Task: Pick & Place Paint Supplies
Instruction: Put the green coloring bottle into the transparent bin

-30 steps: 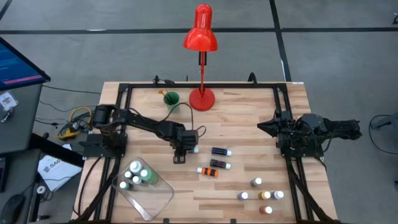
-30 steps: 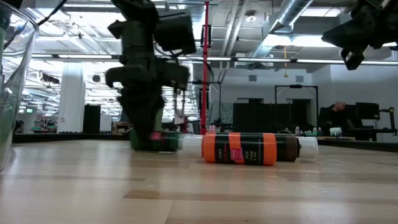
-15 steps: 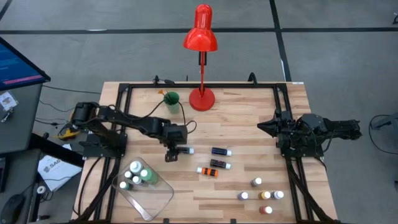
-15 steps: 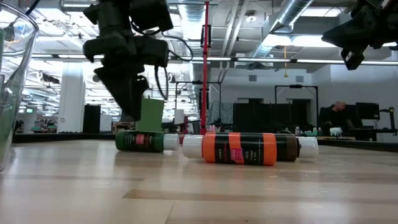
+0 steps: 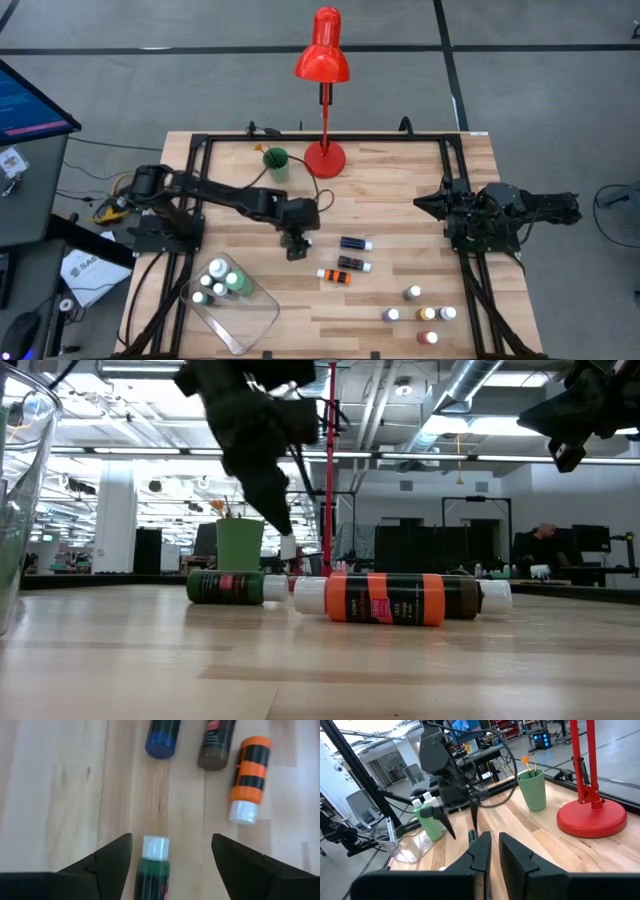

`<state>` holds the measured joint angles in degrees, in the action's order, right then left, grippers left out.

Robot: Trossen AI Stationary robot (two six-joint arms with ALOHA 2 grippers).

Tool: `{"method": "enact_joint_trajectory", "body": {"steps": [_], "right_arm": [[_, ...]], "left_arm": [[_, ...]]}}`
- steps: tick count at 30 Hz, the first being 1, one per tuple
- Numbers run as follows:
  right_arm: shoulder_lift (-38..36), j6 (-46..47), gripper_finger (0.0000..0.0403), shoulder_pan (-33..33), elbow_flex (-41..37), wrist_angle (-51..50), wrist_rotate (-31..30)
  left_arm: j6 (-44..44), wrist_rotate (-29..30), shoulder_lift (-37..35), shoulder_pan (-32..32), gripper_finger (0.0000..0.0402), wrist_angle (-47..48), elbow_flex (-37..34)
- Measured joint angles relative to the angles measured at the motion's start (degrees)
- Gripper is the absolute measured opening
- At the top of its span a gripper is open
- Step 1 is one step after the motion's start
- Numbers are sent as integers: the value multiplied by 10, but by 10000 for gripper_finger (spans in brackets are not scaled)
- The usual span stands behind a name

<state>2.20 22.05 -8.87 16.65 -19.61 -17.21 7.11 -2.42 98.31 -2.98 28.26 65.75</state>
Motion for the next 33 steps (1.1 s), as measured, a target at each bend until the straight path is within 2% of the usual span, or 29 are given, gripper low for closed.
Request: {"method": "enact_joint_trajectory", "body": {"steps": [10, 15, 24, 33], "right_arm": [[0, 0, 33, 0, 0, 0, 0], [0, 0, 31, 0, 0, 0, 0], [0, 0, 32, 0, 0, 0, 0], [0, 0, 33, 0, 0, 0, 0]], "left_arm": [[-37, 0, 115, 0, 265, 9, 76], [-39, 7, 127, 0, 265, 75, 82], [-44, 10, 133, -5, 262, 78, 80], [-72, 7, 140, -5, 220, 74, 78]]}}
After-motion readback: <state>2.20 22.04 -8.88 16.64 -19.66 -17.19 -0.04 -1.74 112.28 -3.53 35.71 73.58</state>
